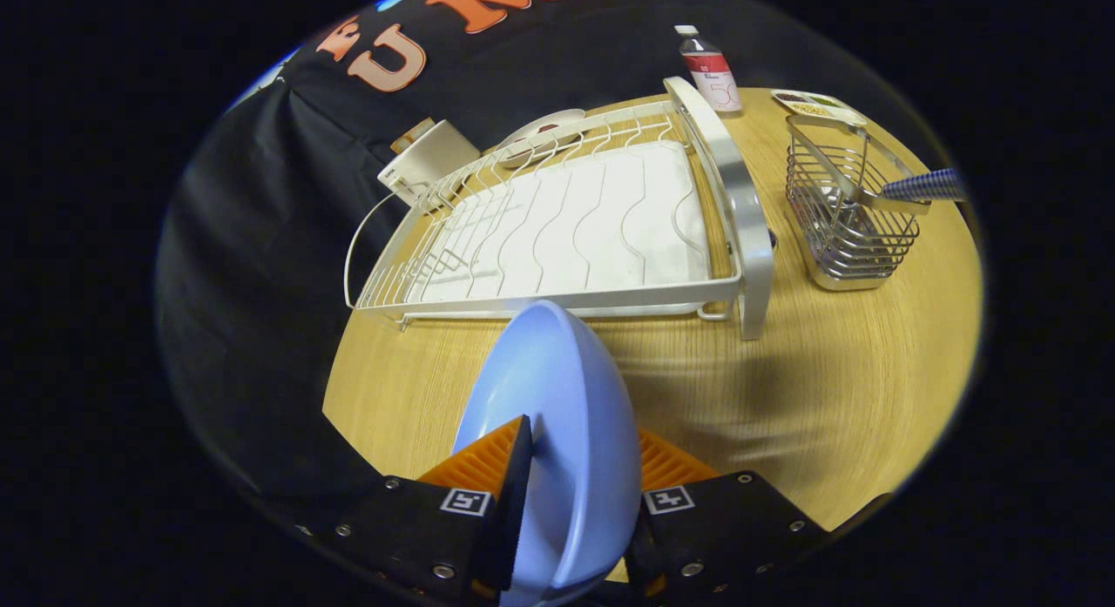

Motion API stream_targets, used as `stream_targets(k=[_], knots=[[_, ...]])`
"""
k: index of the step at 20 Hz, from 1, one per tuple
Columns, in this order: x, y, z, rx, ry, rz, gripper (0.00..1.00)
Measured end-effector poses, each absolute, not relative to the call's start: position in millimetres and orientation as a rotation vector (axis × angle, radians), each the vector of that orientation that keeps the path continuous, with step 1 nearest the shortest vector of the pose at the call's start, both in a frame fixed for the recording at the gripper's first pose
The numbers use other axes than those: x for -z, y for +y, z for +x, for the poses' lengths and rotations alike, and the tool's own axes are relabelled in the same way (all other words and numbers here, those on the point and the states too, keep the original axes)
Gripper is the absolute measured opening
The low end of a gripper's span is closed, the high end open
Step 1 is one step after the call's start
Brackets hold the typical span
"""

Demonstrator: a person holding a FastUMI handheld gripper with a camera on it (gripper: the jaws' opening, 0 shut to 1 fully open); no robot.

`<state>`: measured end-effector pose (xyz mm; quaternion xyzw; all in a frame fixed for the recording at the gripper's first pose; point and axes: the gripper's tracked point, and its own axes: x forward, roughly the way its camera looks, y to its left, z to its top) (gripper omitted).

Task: Take the plate from the dish rack, then take the spoon from the basket and place it into the plate.

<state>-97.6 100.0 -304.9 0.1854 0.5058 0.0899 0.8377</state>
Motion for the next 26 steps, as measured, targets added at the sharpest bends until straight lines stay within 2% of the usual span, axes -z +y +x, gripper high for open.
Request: stream_targets(k=[1, 4, 10, 17, 20, 26], knots=[[306, 97, -97, -0.188, 1.060, 0.365, 0.51], [310, 89, -96, -0.176, 1.027, 0.291, 0.66], [314, 65, -96, -0.107, 0.961, 0.112, 0.88], [292, 44, -86, -0.070, 0.780, -0.004, 0.89], [273, 30, -81, -0.035, 0.647, 0.004, 0.89], [222, -38, -68, 0.147, 0.349, 0.015, 0.89]])
